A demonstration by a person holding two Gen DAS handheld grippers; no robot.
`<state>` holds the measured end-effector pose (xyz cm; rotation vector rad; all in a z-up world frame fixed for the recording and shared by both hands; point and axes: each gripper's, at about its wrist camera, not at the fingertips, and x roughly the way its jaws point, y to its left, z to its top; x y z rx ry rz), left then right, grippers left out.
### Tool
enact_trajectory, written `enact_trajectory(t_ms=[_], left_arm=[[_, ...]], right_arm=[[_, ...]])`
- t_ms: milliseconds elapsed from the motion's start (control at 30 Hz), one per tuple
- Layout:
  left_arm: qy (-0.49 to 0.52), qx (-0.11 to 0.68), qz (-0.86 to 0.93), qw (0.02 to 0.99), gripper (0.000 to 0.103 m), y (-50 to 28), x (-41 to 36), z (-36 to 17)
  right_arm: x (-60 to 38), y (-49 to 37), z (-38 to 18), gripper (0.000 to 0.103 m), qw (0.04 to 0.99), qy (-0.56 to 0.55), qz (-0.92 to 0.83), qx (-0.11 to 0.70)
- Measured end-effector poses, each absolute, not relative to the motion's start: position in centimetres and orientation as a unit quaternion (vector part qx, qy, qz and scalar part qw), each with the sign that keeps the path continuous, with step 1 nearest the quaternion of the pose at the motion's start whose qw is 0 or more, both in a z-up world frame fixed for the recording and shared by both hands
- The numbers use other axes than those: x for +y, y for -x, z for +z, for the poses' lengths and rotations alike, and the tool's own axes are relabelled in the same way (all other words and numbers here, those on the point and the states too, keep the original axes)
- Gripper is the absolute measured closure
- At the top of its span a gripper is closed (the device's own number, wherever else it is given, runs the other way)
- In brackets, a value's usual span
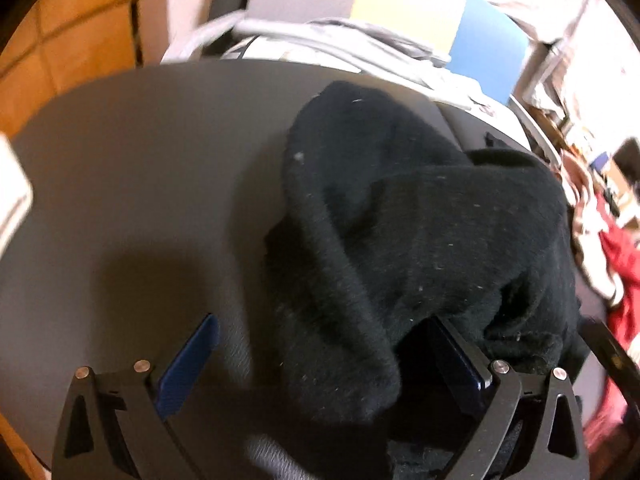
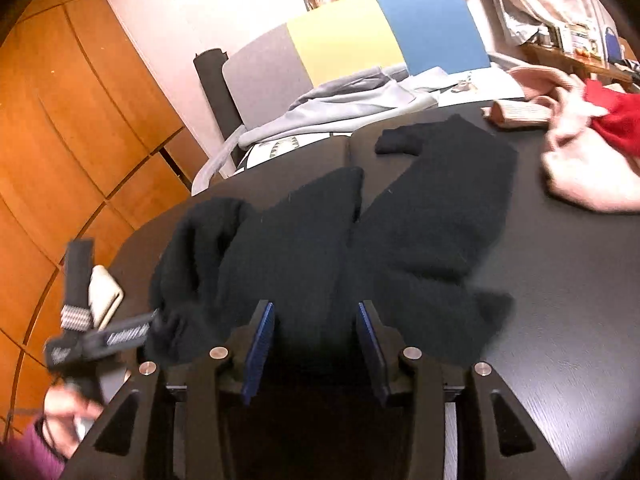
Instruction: Fold clothes
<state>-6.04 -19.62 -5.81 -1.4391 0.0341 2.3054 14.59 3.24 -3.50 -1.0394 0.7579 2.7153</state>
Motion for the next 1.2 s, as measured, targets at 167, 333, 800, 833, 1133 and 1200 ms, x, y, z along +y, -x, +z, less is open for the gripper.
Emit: enact_trajectory(t_ms=[167,333,800,833,1133,1200], left_arm=[[0.519,0.028,0.833,0.189,0.001,6.7,-20.4,-5.9],[0.509,0.083,0.836,0.187,0.064,6.7,-19.9,-6.2],[0.465,0.042,0.864,0.191,0.092,8.3,-24.0,-2.8],[0.471,0.039,0.860,0.193,0.091,8.2,-24.2,-3.1],[0.426,0.049,0.865,0.260,0.039,3.2,-22.9,-2.5],[0.392,0.065,0.870,0.291,0.022,1.7,-22.4,-1.3]], right_arm=[[2.4,-7.4,-5.0,0.063,0.062,0.381,0.883,0.266],[3.4,-7.1,-3.2,0.097,0.045,0.325,0.890,0.317],[8.5,-20.6,2.1,0.098,0.198,0.187,0.903,0.332],[8.8,-21.1,1.2,0.098,0.201,0.195,0.895,0.348],[5.4,-18.1,-1.2,0.098,0.089,0.250,0.883,0.387],[2.8,-15.9,0.3,0.098,0.025,0.251,0.891,0.377]])
